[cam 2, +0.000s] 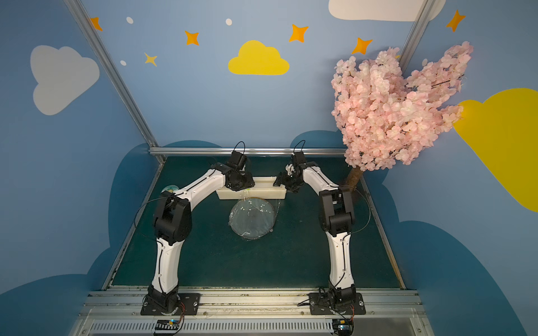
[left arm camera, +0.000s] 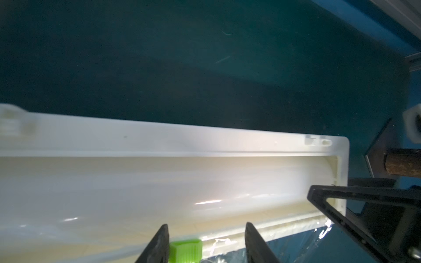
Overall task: Wrap the plate with plastic wrap
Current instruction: Tear off the plastic wrap from the plastic wrap cutting box.
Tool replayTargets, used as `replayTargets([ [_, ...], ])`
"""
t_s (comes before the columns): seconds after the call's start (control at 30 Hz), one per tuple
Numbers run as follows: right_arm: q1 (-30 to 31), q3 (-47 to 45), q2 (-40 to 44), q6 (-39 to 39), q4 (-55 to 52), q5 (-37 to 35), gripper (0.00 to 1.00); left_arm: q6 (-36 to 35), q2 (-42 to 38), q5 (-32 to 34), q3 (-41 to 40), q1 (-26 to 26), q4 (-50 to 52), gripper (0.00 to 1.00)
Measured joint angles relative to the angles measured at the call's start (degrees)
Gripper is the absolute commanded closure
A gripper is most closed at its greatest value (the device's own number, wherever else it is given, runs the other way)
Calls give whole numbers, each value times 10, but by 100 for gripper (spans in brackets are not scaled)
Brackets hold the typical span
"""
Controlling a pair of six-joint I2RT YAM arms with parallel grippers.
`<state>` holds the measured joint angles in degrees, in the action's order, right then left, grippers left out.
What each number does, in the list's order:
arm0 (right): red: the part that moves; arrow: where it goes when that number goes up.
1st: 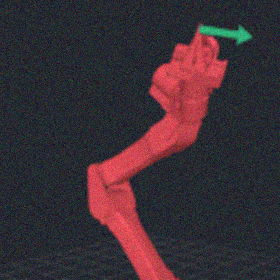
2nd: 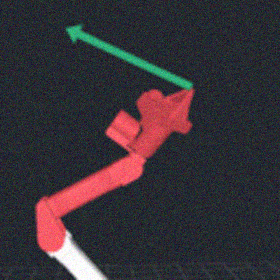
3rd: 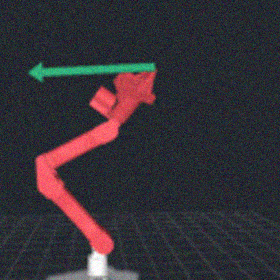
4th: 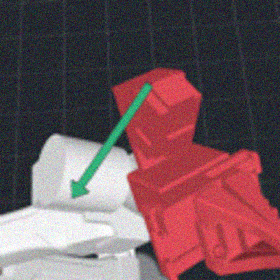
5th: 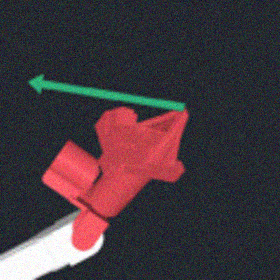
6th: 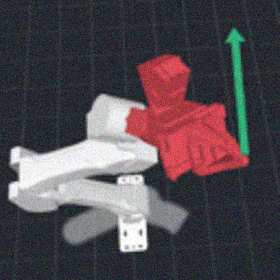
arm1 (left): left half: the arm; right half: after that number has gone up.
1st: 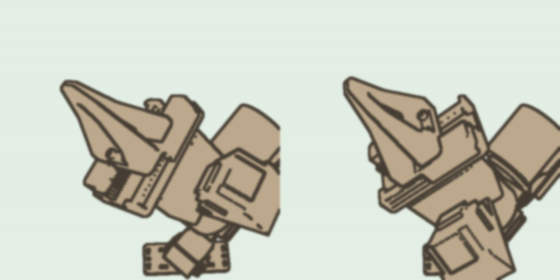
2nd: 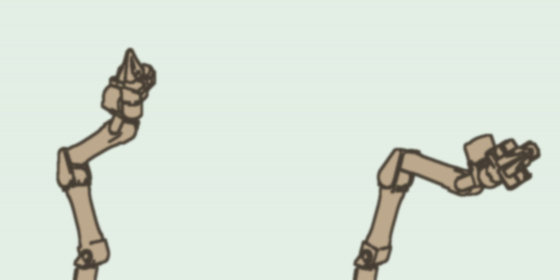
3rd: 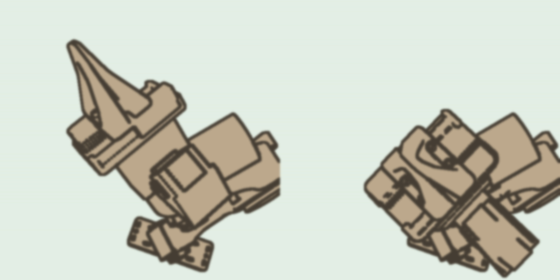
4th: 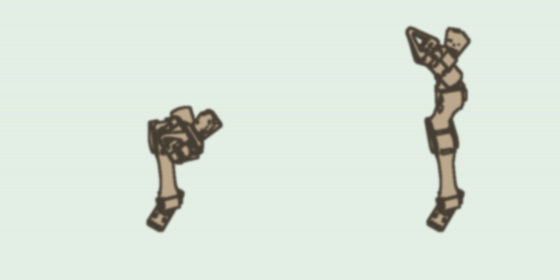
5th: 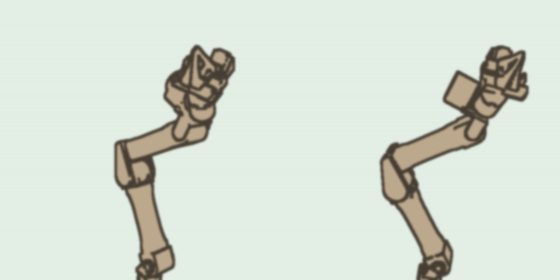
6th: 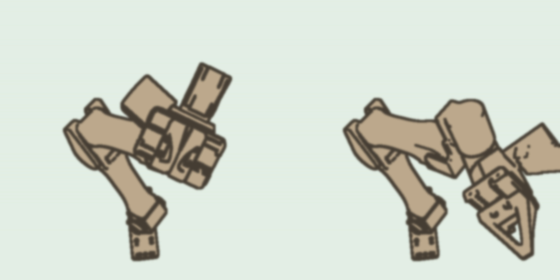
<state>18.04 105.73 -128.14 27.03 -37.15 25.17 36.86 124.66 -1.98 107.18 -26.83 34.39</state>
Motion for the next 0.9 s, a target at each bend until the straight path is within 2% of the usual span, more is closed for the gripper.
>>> replayTargets([
  [0.2, 0, -2, 0, 5, 3, 0, 24, 28, 9, -6, 12, -6, -5, 48],
  [0.37, 1, -3, 0, 11, 7, 6, 24, 52, 45, -50, 49, -37, -37, 49],
  [0.63, 4, -1, 0, -3, -10, -3, 25, 45, 54, -87, 72, -38, -23, 48],
  [0.77, 16, 13, 0, -17, -43, -33, 25, 19, 21, -90, 56, -21, 8, 48],
  [0.9, 35, 37, 4, -32, -77, -103, 24, -18, -69, -54, -4, 20, 26, 49],
])
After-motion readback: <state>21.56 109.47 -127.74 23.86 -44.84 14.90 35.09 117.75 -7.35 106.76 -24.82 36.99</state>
